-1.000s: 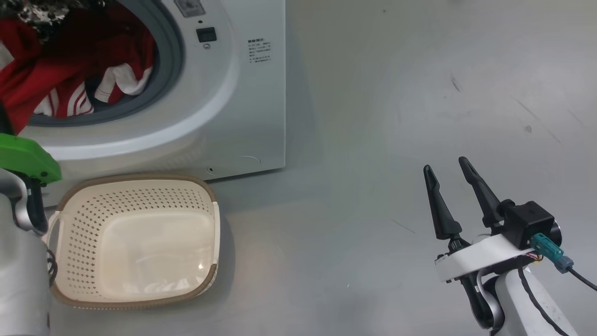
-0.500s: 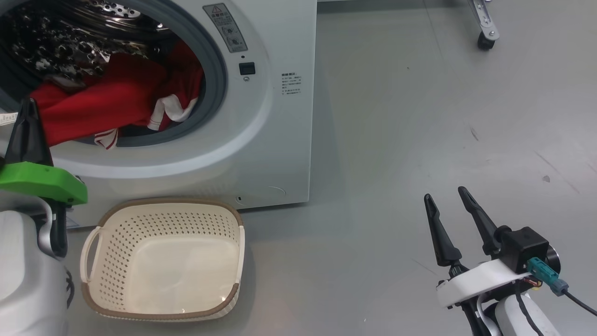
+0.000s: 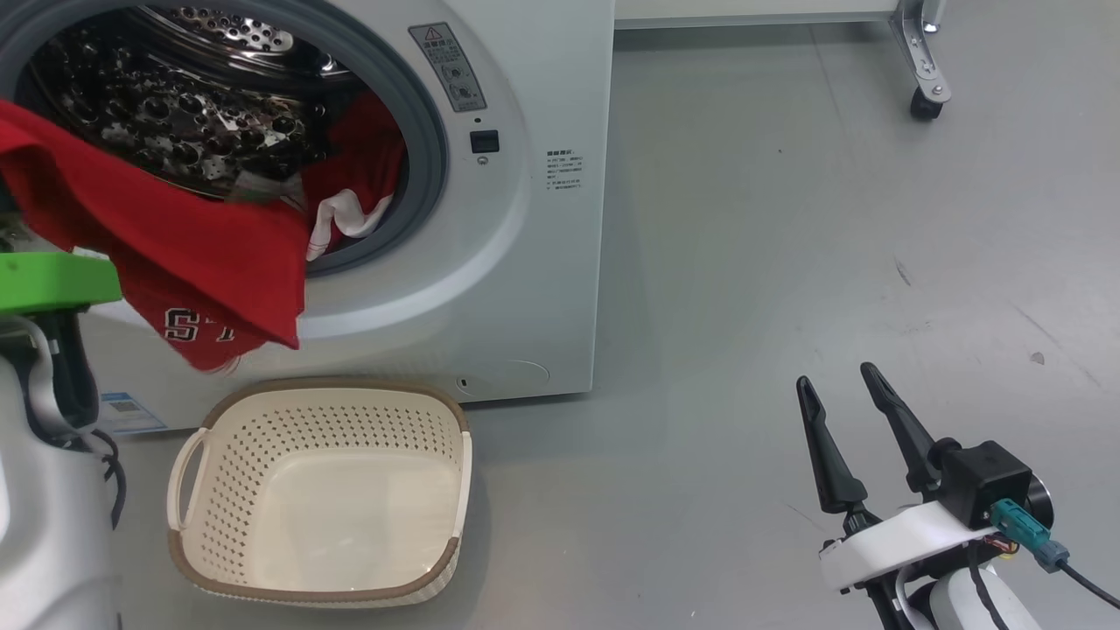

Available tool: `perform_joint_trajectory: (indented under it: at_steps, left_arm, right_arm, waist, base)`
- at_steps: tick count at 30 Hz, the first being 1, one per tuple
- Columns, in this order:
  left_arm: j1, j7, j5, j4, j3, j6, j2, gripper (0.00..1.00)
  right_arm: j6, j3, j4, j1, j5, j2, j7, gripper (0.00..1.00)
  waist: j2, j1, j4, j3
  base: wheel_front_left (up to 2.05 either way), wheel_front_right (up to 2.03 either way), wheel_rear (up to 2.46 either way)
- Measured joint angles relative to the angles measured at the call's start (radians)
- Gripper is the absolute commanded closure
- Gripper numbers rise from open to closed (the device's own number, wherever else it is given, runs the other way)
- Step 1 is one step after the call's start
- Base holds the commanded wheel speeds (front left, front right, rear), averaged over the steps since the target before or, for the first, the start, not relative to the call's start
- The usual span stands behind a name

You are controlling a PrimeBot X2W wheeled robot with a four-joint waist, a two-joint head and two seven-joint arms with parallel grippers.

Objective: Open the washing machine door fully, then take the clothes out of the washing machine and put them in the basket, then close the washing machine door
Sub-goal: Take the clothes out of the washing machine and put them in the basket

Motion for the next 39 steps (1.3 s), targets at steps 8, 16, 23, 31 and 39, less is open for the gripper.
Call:
perform_joint_trajectory:
  at_steps: [8, 16, 23, 31, 39]
  left_arm:
    - [0.02, -0.001, 0.002, -0.118, -0.009, -0.008, -0.021, 1.0]
    - [0.024, -0.001, 0.019, -0.252, -0.008, -0.009, -0.04, 1.0]
    - [0.085, -0.001, 0.023, -0.219, -0.053, -0.009, -0.049, 1.0]
    - [0.211, 0.025, 0.026, -0.122, -0.104, -0.016, -0.053, 1.0]
    - [0.278, 0.063, 0.029, -0.032, -0.14, -0.016, -0.055, 1.0]
  right_arm:
    - [-0.008, -0.002, -0.014, 0.006, 0.0, 0.0, 0.001, 0.0]
    - [-0.008, -0.001, -0.024, 0.006, 0.0, 0.0, 0.001, 0.0]
    - [-0.012, 0.0, -0.026, 0.014, 0.0, 0.0, 0.006, 0.0]
    - [-0.012, 0.01, -0.048, 0.023, 0.0, 0.001, 0.012, 0.0]
    - [-0.012, 0.018, -0.065, 0.021, 0.0, 0.0, 0.022, 0.0]
  waist:
    - [0.0, 0.0, 0.004, 0.001]
    - [0.0, 0.0, 0.009, -0.002]
    - [0.0, 0.0, 0.014, -0.003]
    - [0.0, 0.0, 0.008, 0.015]
    - [0.0, 0.0, -0.007, 0.054]
  base:
    - [0.0, 0.0, 0.0]
    - [0.0, 0.0, 0.0]
    - [0.0, 0.0, 0.0]
    - [0.0, 0.0, 0.0]
    - [0.0, 0.0, 0.0]
